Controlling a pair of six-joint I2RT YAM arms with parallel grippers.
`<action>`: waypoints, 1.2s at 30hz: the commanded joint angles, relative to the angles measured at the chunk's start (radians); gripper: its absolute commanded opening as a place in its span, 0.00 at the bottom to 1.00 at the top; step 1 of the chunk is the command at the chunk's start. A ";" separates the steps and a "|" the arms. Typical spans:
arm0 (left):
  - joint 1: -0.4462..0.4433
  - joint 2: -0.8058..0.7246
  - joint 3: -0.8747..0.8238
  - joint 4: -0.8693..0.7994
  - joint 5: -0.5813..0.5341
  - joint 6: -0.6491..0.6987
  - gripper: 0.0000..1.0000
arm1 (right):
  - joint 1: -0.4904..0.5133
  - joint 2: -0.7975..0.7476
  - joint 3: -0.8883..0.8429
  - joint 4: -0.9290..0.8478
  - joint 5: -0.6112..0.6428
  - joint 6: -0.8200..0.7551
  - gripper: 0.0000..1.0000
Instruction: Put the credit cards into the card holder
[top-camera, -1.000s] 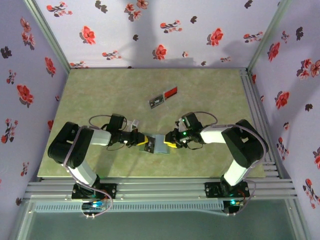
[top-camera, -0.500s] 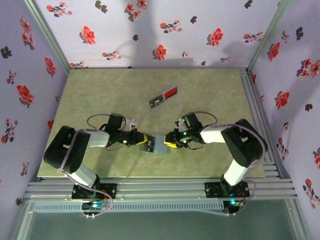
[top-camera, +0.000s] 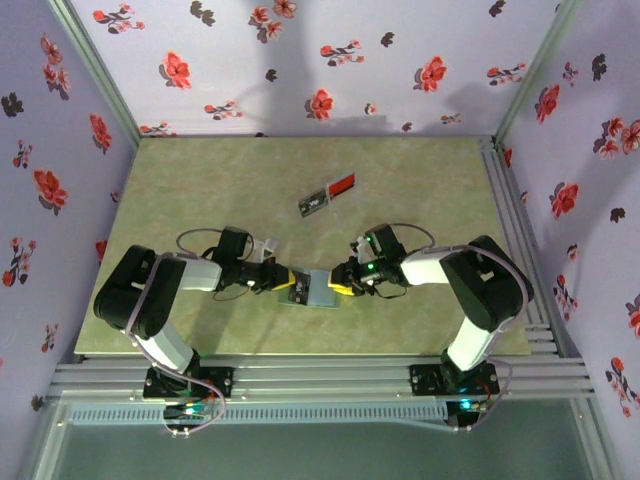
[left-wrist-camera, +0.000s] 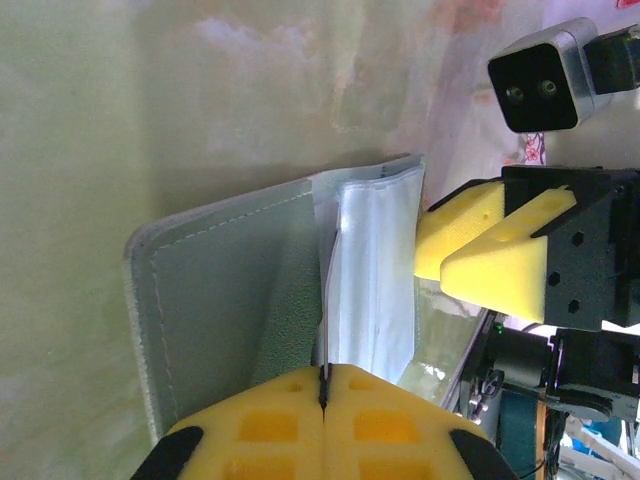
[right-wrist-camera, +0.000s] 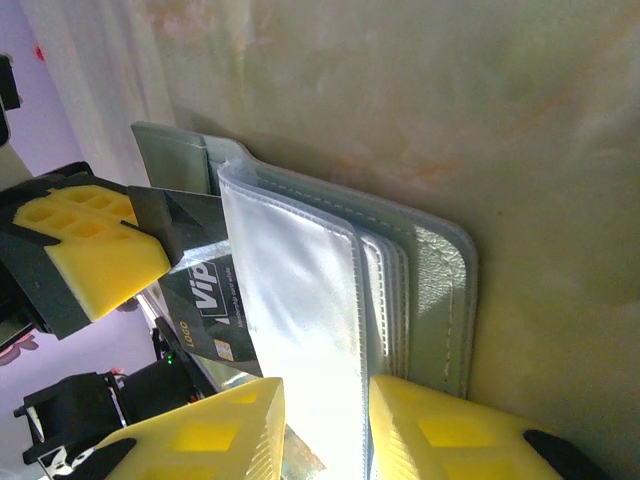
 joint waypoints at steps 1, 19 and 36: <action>-0.008 0.013 0.016 0.025 0.024 -0.019 0.00 | 0.023 0.088 -0.034 -0.072 0.079 -0.041 0.29; -0.016 0.047 0.006 0.101 0.033 -0.063 0.00 | 0.022 0.111 -0.032 -0.070 0.079 -0.045 0.29; -0.023 0.102 -0.008 0.159 0.037 -0.145 0.13 | 0.023 0.103 -0.023 -0.089 0.099 -0.046 0.31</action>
